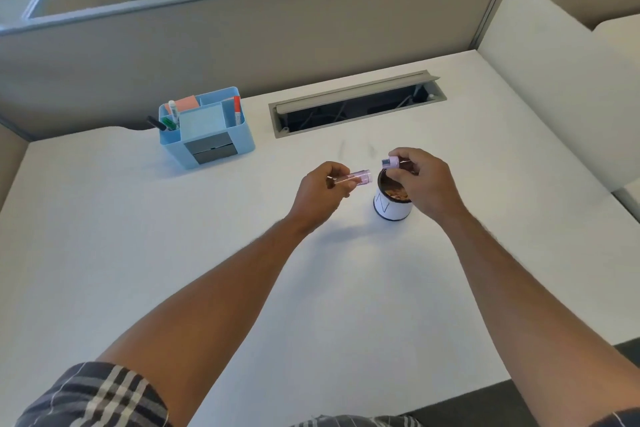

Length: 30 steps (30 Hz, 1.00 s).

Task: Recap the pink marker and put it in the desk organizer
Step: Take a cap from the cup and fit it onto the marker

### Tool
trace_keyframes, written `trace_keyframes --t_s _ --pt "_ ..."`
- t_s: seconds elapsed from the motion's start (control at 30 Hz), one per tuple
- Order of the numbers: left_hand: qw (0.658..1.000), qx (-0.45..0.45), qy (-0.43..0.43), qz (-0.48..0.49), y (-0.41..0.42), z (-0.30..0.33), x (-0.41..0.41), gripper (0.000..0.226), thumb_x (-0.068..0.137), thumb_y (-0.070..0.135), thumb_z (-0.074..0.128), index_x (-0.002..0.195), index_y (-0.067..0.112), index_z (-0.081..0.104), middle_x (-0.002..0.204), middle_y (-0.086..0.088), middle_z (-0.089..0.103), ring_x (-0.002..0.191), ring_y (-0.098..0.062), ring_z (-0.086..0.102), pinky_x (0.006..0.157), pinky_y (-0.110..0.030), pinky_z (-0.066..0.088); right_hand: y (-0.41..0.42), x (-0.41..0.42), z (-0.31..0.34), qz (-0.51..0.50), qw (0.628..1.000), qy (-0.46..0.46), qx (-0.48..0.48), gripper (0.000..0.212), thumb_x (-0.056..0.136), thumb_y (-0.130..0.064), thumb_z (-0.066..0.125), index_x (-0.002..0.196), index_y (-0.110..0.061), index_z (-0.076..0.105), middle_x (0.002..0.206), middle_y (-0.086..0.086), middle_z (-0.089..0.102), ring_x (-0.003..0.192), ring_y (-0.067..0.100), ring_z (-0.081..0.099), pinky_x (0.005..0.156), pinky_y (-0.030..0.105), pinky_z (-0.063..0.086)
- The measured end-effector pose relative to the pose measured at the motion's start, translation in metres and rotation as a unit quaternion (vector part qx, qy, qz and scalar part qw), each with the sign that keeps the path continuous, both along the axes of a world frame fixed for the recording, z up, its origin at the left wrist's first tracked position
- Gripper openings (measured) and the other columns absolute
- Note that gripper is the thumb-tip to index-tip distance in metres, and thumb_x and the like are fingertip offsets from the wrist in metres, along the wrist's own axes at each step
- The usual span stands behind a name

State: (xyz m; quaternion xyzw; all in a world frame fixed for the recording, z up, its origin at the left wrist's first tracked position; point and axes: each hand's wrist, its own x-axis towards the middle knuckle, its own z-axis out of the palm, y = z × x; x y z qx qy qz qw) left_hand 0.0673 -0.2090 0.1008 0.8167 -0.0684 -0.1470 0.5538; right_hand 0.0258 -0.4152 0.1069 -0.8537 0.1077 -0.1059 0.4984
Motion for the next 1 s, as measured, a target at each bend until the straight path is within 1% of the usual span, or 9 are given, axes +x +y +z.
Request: trace_keyframes --t_s 0.1,0.17,0.27,0.3,0.43,0.57,0.7,0.83,1.0 --pt "0.997 0.049 -0.052 -0.013 -0.025 0.003 0.007 0.017 0.092 0.020 0.068 0.108 0.014 0.067 0.092 0.000 0.070 0.071 -0.011 0.059 0.052 -0.008 0.043 -0.020 -0.002 -0.001 -0.039 0.999 0.009 0.016 0.019 0.088 -0.014 0.071 0.107 -0.015 0.073 0.112 -0.002 0.074 0.100 0.016 0.068 0.085 0.022 0.052" --pt "0.991 0.093 -0.089 -0.041 -0.036 0.005 0.010 0.022 0.093 0.013 0.065 0.115 0.011 0.066 0.101 -0.003 0.068 0.078 -0.014 0.058 0.060 -0.008 0.042 -0.027 -0.004 -0.004 -0.049 0.998 0.014 0.021 0.015 0.088 -0.014 0.071 0.103 -0.014 0.073 0.108 -0.001 0.075 0.098 0.019 0.069 0.081 0.023 0.050" --pt "0.978 0.148 -0.122 -0.085 -0.053 0.008 0.014 0.029 0.096 0.005 0.059 0.124 0.007 0.063 0.120 -0.009 0.063 0.096 -0.016 0.055 0.078 -0.019 0.042 -0.036 -0.007 -0.007 -0.063 0.997 0.023 0.023 0.013 0.089 -0.013 0.070 0.102 -0.014 0.073 0.105 0.000 0.075 0.093 0.018 0.069 0.074 0.014 0.047" --pt "0.973 0.161 -0.130 -0.101 -0.058 0.010 0.015 0.030 0.097 0.004 0.057 0.126 0.007 0.062 0.124 -0.010 0.060 0.100 -0.016 0.055 0.081 -0.020 0.042 -0.038 -0.007 -0.008 -0.066 0.997 0.026 0.025 0.013 0.089 -0.012 0.070 0.101 -0.014 0.073 0.104 -0.001 0.075 0.092 0.017 0.069 0.072 0.012 0.047" --pt "0.951 0.210 -0.159 -0.164 -0.073 0.013 0.020 0.033 0.097 0.003 0.055 0.129 0.006 0.062 0.128 -0.013 0.056 0.110 -0.027 0.058 0.088 -0.027 0.048 -0.046 -0.008 -0.010 -0.071 0.996 0.034 0.036 0.012 0.088 -0.010 0.071 0.099 -0.013 0.072 0.100 -0.001 0.075 0.088 0.017 0.070 0.075 0.021 0.047" --pt "0.943 0.221 -0.169 -0.183 -0.079 0.016 0.021 0.037 0.095 0.005 0.057 0.132 0.010 0.057 0.131 -0.009 0.058 0.113 -0.026 0.058 0.087 -0.025 0.047 -0.052 -0.007 -0.012 -0.071 0.997 0.038 0.020 0.015 0.088 -0.012 0.070 0.103 -0.013 0.072 0.107 0.004 0.075 0.094 0.024 0.072 0.079 0.027 0.052" --pt "0.941 0.225 -0.186 -0.171 -0.082 0.017 0.021 0.031 0.095 0.013 0.060 0.126 0.013 0.059 0.123 -0.007 0.063 0.103 -0.023 0.059 0.086 -0.032 0.054 -0.054 -0.006 -0.012 -0.078 0.996 0.039 0.025 0.022 0.090 -0.013 0.070 0.112 -0.013 0.071 0.111 0.005 0.075 0.095 0.025 0.072 0.076 0.022 0.050" --pt "0.943 0.215 -0.202 -0.153 -0.080 0.016 0.022 0.030 0.097 0.025 0.060 0.122 0.010 0.066 0.114 -0.009 0.066 0.099 -0.021 0.057 0.079 -0.026 0.045 -0.053 -0.005 -0.011 -0.080 0.996 0.039 0.024 0.027 0.091 -0.013 0.070 0.119 -0.013 0.068 0.112 0.005 0.074 0.093 0.024 0.070 0.071 0.017 0.047" --pt "0.945 0.226 -0.209 -0.109 -0.075 0.016 0.023 0.030 0.096 0.036 0.058 0.097 0.010 0.072 0.088 -0.006 0.066 0.082 -0.022 0.057 0.060 -0.025 0.040 -0.054 -0.005 -0.014 -0.075 0.996 0.039 0.017 0.021 0.092 -0.015 0.070 0.113 -0.014 0.071 0.113 0.005 0.074 0.089 0.021 0.069 0.071 0.017 0.048"
